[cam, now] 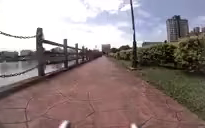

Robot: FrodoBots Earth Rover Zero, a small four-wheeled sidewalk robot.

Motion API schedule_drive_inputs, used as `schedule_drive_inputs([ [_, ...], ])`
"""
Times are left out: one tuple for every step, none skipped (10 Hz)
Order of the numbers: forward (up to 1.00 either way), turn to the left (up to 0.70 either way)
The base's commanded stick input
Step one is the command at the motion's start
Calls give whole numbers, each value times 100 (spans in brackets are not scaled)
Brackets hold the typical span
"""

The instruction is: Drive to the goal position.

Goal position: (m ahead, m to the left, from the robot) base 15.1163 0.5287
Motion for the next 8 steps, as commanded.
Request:
schedule_drive_inputs([
  [100,-37],
  [100,-38],
  [100,-36],
  [100,-16],
  [100,0],
  [100,0],
  [100,0],
  [100,0],
])
